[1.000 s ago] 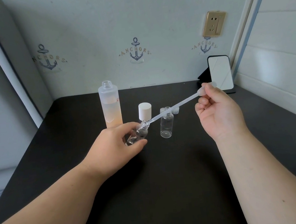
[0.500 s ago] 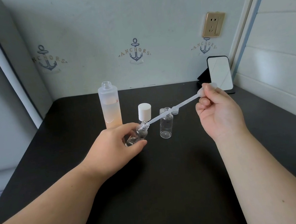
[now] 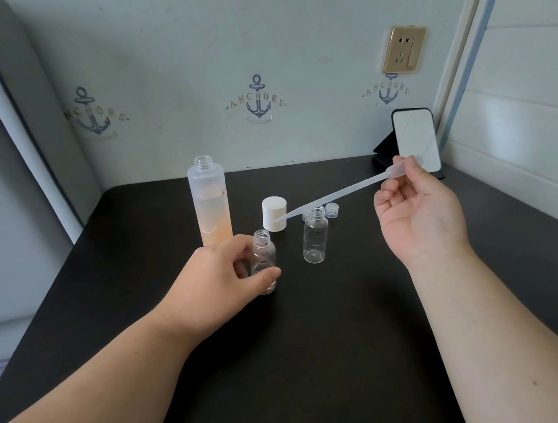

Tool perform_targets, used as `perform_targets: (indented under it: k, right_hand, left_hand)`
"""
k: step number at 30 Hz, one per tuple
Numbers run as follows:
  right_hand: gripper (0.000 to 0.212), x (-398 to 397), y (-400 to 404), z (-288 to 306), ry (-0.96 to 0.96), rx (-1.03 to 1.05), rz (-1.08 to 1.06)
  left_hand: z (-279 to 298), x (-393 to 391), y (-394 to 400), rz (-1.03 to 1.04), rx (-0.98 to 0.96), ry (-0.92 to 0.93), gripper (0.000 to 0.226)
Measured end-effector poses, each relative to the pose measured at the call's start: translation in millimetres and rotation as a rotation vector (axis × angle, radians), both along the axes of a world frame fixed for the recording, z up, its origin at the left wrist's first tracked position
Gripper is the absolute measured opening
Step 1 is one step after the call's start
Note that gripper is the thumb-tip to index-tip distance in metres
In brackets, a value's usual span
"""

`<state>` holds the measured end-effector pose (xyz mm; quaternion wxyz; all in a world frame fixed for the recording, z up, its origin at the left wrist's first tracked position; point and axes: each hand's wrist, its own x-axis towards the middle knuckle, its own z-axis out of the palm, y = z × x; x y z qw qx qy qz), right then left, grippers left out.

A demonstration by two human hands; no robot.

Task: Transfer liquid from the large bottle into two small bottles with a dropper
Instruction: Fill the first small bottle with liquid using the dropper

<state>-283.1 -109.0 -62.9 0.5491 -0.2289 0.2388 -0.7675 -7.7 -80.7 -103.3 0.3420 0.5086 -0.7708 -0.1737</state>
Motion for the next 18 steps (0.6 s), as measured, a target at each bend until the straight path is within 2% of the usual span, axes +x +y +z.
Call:
perform_targets:
  k: [5, 8, 10, 13, 16, 18]
  right_hand:
    - [0.018, 1.7, 0.2, 0.2, -0.028, 0.004, 0.011]
    - [0.019, 1.6, -0.1, -0.4, -0.039, 0.009, 0.024]
    - [0.017, 1.5, -0.6, -1.2, -0.034, 0.01, 0.03]
    - [0.015, 1.9, -1.8, -2.5, -0.006, 0.014, 0.039]
    - [0.017, 2.8, -2.7, -4.1, 0.011, 0.024, 0.048]
    - [0.017, 2.9, -3.1, -4.2, 0.013, 0.026, 0.051]
  left_hand:
    - [2.1, -0.5, 1.9, -0.045, 0.029, 0.01, 0.028]
    - [4.8, 0.8, 4.9, 0.011, -0.044, 0.214, 0.042]
    - [6.2, 2.5, 6.7, 0.095, -0.143, 0.393, 0.035]
    - [8.7, 6.3, 5.5, 0.288, -0.294, 0.483, 0.017]
    - [8.2, 10.4, -2.3, 0.41, -0.278, 0.538, 0.036]
    - [6.2, 12.6, -9.4, 0.406, -0.164, 0.522, 0.054]
